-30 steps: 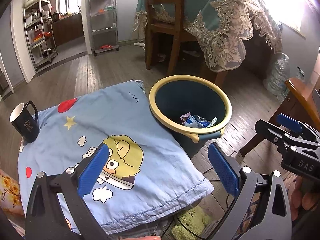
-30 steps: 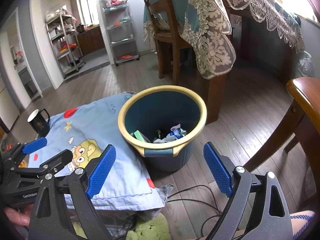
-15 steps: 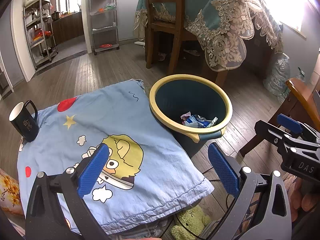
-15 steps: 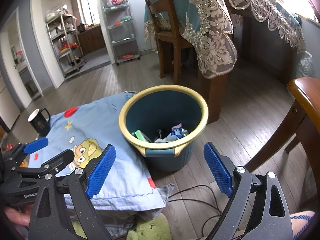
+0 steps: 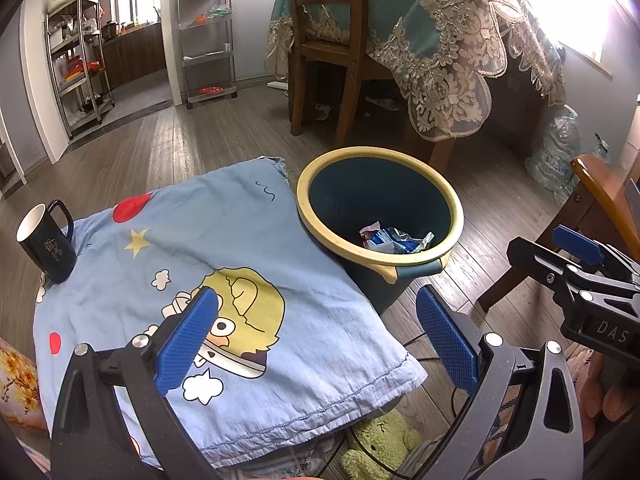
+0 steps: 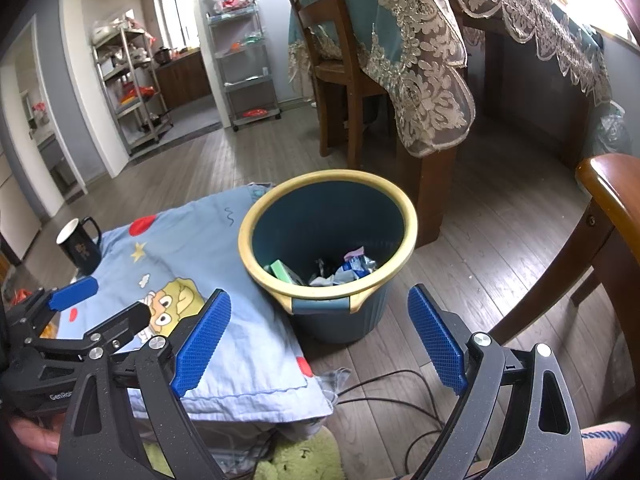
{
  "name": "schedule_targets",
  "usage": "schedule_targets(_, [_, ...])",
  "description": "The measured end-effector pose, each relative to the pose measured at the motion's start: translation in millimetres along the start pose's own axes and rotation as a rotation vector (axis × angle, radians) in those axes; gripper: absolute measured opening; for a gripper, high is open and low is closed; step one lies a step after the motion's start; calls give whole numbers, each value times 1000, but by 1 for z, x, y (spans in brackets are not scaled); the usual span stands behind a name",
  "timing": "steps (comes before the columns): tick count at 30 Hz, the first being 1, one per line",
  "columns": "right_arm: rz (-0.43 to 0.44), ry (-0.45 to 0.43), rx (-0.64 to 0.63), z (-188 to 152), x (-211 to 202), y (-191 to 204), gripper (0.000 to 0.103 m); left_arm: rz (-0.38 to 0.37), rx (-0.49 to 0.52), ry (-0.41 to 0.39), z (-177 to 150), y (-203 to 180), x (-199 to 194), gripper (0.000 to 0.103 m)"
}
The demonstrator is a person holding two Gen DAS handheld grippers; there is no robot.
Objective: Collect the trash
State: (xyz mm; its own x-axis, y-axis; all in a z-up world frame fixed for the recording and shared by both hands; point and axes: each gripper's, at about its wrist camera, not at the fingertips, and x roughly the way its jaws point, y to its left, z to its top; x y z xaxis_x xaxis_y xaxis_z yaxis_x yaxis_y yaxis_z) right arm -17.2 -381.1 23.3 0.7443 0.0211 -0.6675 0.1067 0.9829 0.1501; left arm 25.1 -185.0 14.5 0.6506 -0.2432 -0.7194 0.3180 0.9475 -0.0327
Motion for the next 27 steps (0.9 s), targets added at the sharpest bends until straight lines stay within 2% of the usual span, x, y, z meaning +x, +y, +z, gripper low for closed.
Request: schedule_targets(27, [1,1,1,0,0,1,90,-5,-6,-6,0,0,-1,97])
